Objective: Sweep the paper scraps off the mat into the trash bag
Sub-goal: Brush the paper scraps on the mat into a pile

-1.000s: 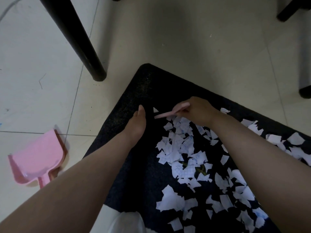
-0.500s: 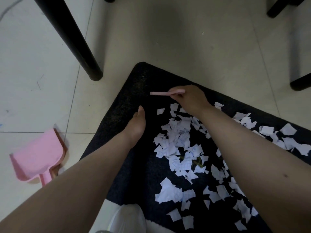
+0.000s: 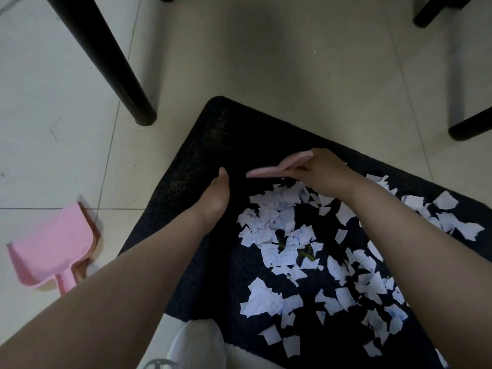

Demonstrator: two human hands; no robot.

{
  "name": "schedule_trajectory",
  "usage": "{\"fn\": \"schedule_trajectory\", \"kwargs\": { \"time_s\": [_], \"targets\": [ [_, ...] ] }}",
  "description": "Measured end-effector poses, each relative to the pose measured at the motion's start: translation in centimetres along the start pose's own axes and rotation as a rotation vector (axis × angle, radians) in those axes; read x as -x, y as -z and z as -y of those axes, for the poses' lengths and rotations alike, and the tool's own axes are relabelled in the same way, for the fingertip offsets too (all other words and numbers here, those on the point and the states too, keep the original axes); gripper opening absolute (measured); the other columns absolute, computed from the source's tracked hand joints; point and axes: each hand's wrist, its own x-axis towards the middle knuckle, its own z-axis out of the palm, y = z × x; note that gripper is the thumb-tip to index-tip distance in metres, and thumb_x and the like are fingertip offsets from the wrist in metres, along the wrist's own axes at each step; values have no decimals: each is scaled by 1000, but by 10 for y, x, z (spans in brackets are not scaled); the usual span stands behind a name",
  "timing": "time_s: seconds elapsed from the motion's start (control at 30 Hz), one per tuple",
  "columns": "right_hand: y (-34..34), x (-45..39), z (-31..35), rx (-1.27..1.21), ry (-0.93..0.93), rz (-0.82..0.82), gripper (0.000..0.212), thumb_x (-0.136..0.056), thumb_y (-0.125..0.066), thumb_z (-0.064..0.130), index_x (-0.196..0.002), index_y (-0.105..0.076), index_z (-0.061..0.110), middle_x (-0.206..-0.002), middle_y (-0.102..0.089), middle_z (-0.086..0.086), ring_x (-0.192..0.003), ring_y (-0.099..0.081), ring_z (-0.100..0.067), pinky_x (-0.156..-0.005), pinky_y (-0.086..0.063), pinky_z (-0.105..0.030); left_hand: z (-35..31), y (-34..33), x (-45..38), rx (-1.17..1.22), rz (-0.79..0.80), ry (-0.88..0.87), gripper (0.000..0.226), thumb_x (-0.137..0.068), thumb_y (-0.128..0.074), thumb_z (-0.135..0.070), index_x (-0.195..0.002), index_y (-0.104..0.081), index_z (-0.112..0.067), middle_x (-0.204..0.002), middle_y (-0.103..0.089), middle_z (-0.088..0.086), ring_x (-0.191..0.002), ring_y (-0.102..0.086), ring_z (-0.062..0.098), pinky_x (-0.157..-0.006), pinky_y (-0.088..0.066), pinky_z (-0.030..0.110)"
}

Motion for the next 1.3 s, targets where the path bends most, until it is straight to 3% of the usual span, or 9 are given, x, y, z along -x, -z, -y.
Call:
{"fn": "schedule_trajectory", "kwargs": {
  "time_s": [0.2, 0.37, 0.6, 0.73, 0.8, 0.93, 1.1, 1.2, 1.3],
  "targets": [
    [-2, -15, -18, -63, -121, -342, 23, -97, -51, 28, -112, -68, 22, -115, -68, -4, -104, -62, -19, -90, -49, -30, 0, -17, 2, -22, 41, -8, 75, -93, -16, -66, -153, -12, -23, -160, -14, 0, -148, -13, 18, -121, -5, 45],
    [-17, -6, -30, 52, -235, -221, 28, -98, -47, 32, -112, -68, 20, -112, -68, -4, -101, -62, -22, -83, -48, -30, 2, -28, 3, -110, 51, 9, 71, -96, -13, -61, -153, -16, -18, -158, -21, 5, -145, -22, 22, -122, -12, 41],
    [-32, 23, -33, 133, -175, -197, 31, -97, -47, 34, -113, -68, 18, -108, -69, -9, -101, -61, -25, -86, -50, -39, 8, -29, 8, -95, 37, -2, 68, -98, -16, -58, -153, -16, -17, -158, -20, 4, -146, -20, 20, -122, -11, 38],
    [-24, 46, -22, -95, -170, -399, 21, -96, -51, 28, -103, -71, 24, -91, -72, -9, -87, -66, -24, -78, -54, -37, 9, -31, 18, -102, 22, 32, 70, -98, -15, -58, -153, -13, -15, -159, -17, 6, -146, -17, 21, -121, -10, 38],
    [-24, 60, -11, -139, -190, -468, 25, -96, -51, 30, -98, -72, 15, -84, -71, -11, -77, -66, -25, -70, -54, -37, 10, -30, 26, -116, 33, 21, 70, -98, -13, -58, -153, -14, -15, -159, -18, 7, -146, -19, 22, -120, -12, 39],
    [-47, 91, 19, -358, -281, -521, 43, -95, -51, 33, -58, -53, 12, -54, -50, -1, -47, -44, -16, -47, -34, -27, 19, -21, 51, -128, 34, -11, 69, -99, -12, -57, -153, -17, -15, -158, -21, 5, -145, -21, 21, -118, -14, 39],
    [-101, 109, 41, -761, -473, -483, 24, -94, -54, 24, -80, -67, 9, -75, -65, -4, -57, -54, -16, -57, -47, -29, 31, -10, 85, -80, 25, 5, 64, -101, -15, -51, -148, -31, -10, -152, -36, 6, -140, -32, 22, -113, -23, 34],
    [-128, 112, 52, -874, -572, -502, 40, -93, -56, 23, -55, -51, 9, -53, -50, -4, -48, -44, -24, -53, -39, -33, 37, -4, 97, -82, 19, 19, 64, -101, -15, -52, -147, -31, -10, -151, -36, 6, -139, -34, 22, -112, -25, 34],
    [-145, 102, 65, -878, -596, -454, 42, -93, -56, 24, -54, -44, 15, -52, -44, 2, -49, -41, -16, -52, -34, -26, 41, 5, 101, -66, 5, 49, 67, -100, -17, -55, -148, -29, -11, -152, -34, 8, -140, -34, 24, -114, -25, 36]
  ]
}}
